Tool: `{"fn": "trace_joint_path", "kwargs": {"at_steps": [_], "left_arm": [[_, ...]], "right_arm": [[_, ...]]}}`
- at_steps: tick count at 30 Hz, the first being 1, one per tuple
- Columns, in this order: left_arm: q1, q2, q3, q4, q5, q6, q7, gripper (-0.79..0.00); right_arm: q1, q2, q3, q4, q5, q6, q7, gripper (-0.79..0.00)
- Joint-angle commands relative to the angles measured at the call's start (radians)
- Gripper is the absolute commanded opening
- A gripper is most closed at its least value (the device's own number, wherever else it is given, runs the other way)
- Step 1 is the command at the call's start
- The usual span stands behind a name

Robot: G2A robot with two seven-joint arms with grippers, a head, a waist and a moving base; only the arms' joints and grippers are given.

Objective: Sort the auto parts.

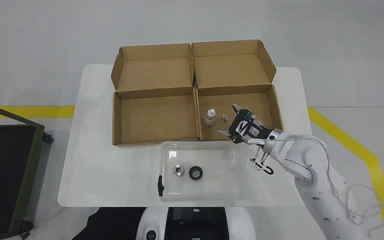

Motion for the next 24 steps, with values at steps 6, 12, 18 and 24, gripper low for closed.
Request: {"fn": "trace_joint_path", "kwargs": {"at_steps": [6,12,18,24], "left_arm": [[0.0,0.0,0.0,0.0,0.0,0.0,0.0,0.0],[0.0,0.0,0.0,0.0,0.0,0.0,0.0,0.0],[0.0,0.0,0.0,0.0,0.0,0.0,0.0,0.0],[0.0,0.0,0.0,0.0,0.0,0.0,0.0,0.0]], "right_arm": [[-0.091,0.011,0.031,-0.11,-0.007,-0.05,-0.027,-0.16],[-0.125,0.013,-0.057,-0.174,-0.093,-0.119,-0.037,-0.129],[-0.123,0.009,-0.136,-0.164,-0.141,-0.13,-0.047,-0.126],[-0.107,0.003,-0.208,-0.117,-0.175,-0.136,-0.033,-0.129]]}}
